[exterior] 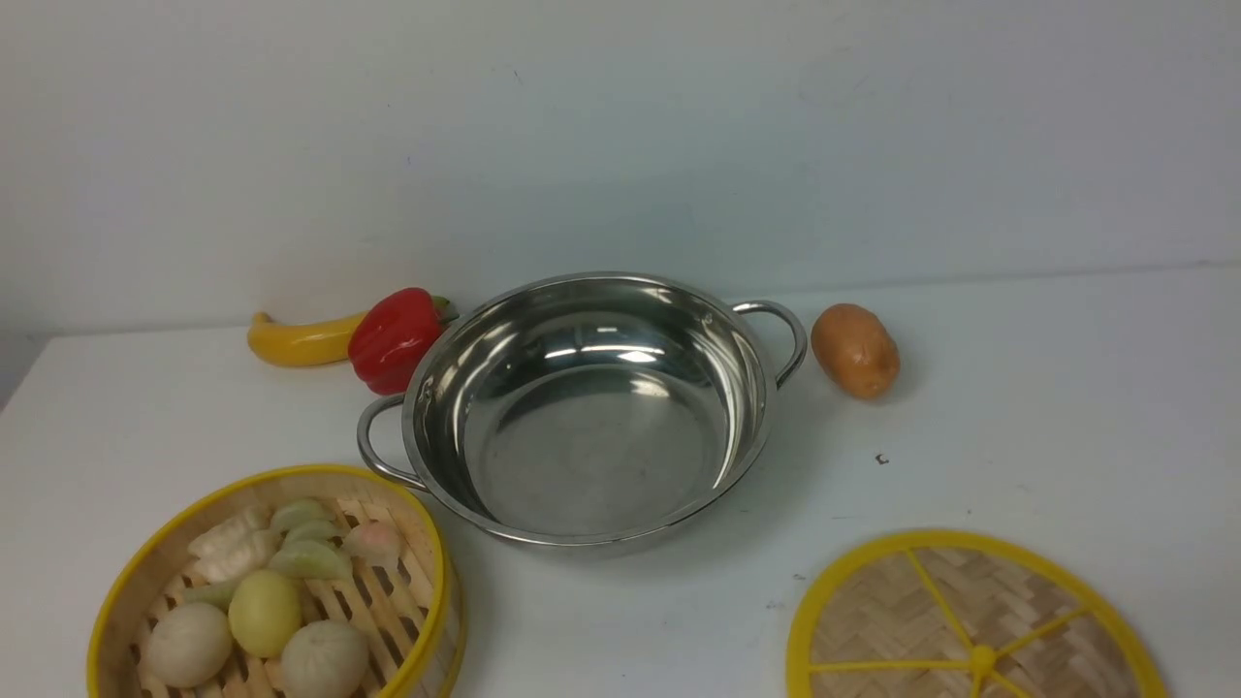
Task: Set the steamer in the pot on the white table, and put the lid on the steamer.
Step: 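Grasp the rim of the steamer basket holding the buns with the left gripper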
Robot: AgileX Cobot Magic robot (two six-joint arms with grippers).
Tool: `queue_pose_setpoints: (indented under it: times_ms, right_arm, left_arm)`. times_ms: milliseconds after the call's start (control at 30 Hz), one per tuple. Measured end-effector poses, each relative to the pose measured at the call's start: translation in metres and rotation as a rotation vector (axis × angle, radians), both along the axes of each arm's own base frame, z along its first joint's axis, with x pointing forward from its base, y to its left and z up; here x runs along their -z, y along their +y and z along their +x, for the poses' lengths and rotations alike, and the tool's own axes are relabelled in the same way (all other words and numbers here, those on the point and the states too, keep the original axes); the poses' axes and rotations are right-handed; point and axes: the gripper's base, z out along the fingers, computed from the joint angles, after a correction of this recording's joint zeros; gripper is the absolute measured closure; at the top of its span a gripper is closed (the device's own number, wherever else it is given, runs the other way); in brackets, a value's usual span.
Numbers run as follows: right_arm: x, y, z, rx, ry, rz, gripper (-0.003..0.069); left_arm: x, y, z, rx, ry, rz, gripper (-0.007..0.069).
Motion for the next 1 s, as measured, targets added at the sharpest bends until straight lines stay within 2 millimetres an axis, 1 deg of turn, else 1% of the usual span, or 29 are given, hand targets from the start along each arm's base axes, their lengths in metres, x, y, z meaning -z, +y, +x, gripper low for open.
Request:
queue_pose_setpoints:
  times_ms: [33,133,267,300,500,600,700,767,800,833,867,900,933,967,1000]
  right_arm:
    - [-0.001,0.000,0.000,-0.004,-0.012,0.099,0.0410]
    - [-0.003,0.000,0.000,-0.011,-0.036,0.250,0.0410]
    - [-0.007,-0.001,0.000,-0.011,-0.079,0.320,0.0410]
    - [-0.008,-0.001,-0.001,-0.011,-0.084,0.327,0.0410]
    - [-0.008,-0.001,-0.001,-0.013,-0.088,0.350,0.0410]
    - [-0.009,-0.001,-0.001,-0.014,-0.101,0.372,0.0410]
    - [-0.015,-0.003,-0.002,-0.016,-0.167,0.412,0.0410]
    - [-0.019,-0.004,-0.003,-0.018,-0.218,0.435,0.0410]
    - [-0.026,-0.004,-0.004,-0.023,-0.259,0.443,0.0410]
    - [-0.026,-0.004,-0.004,-0.023,-0.259,0.443,0.0410]
    - [-0.037,-0.004,-0.007,-0.032,-0.309,0.426,0.0410]
    - [-0.044,-0.004,-0.008,-0.037,-0.336,0.410,0.0410]
    - [-0.056,-0.003,-0.011,-0.044,-0.375,0.381,0.0410]
    - [-0.064,-0.003,-0.013,-0.049,-0.400,0.359,0.0410]
    - [-0.076,-0.002,-0.016,-0.055,-0.435,0.324,0.0410]
  left_arm:
    - [-0.002,-0.003,0.000,0.001,-0.007,-0.133,0.0414]
    - [-0.005,-0.006,0.000,0.006,-0.021,-0.318,0.0414]
    - [-0.012,-0.007,0.001,-0.006,-0.075,-0.574,0.0412]
    - [-0.014,-0.007,0.001,-0.011,-0.086,-0.616,0.0407]
    - [-0.020,-0.003,0.002,-0.056,-0.153,-0.767,0.0396]
    - [-0.022,0.000,0.002,-0.081,-0.180,-0.803,0.0394]
    - [-0.025,0.007,0.002,-0.142,-0.245,-0.856,0.0392]
    - [-0.032,0.014,0.001,-0.192,-0.310,-0.890,0.0379]
    - [-0.040,0.018,-0.001,-0.224,-0.369,-0.899,0.0372]
    - [-0.042,0.019,-0.002,-0.228,-0.378,-0.901,0.0370]
    - [-0.055,0.023,-0.005,-0.247,-0.445,-0.888,0.0361]
    - [-0.066,0.024,-0.008,-0.250,-0.490,-0.865,0.0355]
    - [-0.082,0.025,-0.013,-0.241,-0.540,-0.818,0.0352]
    - [-0.093,0.025,-0.017,-0.233,-0.576,-0.774,0.0351]
    - [-0.111,0.024,-0.024,-0.219,-0.632,-0.684,0.0352]
